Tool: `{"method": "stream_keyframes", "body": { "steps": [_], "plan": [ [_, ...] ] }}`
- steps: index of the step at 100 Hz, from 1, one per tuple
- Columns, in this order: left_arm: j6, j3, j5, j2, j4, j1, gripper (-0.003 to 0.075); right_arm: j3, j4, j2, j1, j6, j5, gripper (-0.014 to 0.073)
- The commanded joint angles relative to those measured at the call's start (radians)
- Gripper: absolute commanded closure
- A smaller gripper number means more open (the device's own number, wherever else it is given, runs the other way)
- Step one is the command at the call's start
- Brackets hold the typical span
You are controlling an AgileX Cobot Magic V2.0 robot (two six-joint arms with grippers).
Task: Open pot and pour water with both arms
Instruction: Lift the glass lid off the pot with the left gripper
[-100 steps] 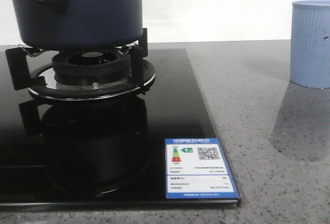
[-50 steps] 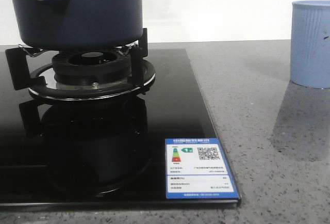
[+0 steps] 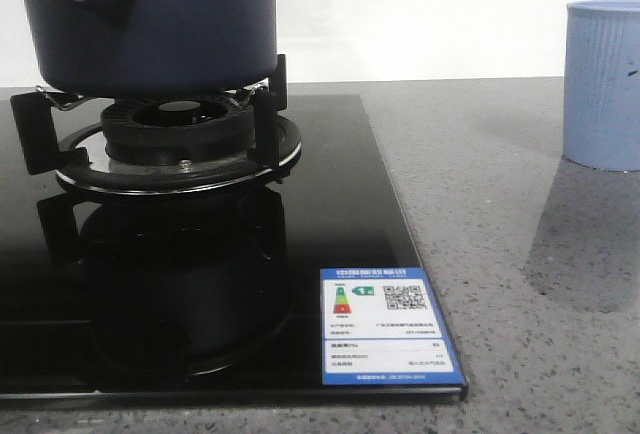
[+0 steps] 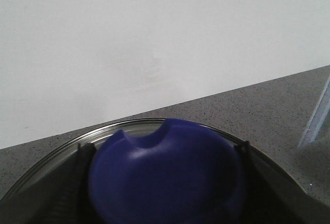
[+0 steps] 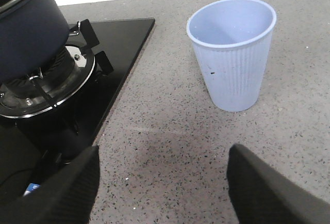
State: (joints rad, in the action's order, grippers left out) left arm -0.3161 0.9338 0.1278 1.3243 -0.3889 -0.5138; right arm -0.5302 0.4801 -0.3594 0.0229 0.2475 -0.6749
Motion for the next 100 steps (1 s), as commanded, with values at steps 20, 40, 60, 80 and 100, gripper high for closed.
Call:
{"method": "stream_keyframes", "body": {
  "steps": [20, 40, 60, 80, 100],
  "plan": [
    [-0.002, 0.036, 0.071, -0.025, 0.007, -0.008, 0.0318, -0.035, 0.023, -0.016, 0.000, 0.015, 0.057, 0.0122],
    [-0.002, 0.041, 0.071, -0.047, 0.007, -0.008, 0.0318, -0.035, 0.023, -0.016, 0.000, 0.015, 0.057, 0.0122],
    [-0.004, 0.041, 0.073, -0.114, 0.011, -0.006, 0.0318, -0.035, 0.023, -0.016, 0.000, 0.015, 0.059, 0.0123],
    [-0.004, 0.041, 0.058, -0.198, 0.019, 0.053, 0.0318, -0.019, 0.021, -0.016, 0.000, 0.049, 0.088, 0.0123],
    [-0.004, 0.041, 0.016, -0.292, 0.019, 0.150, 0.0318, 0.047, 0.021, -0.016, 0.000, 0.061, 0.198, 0.0123]
  ]
}}
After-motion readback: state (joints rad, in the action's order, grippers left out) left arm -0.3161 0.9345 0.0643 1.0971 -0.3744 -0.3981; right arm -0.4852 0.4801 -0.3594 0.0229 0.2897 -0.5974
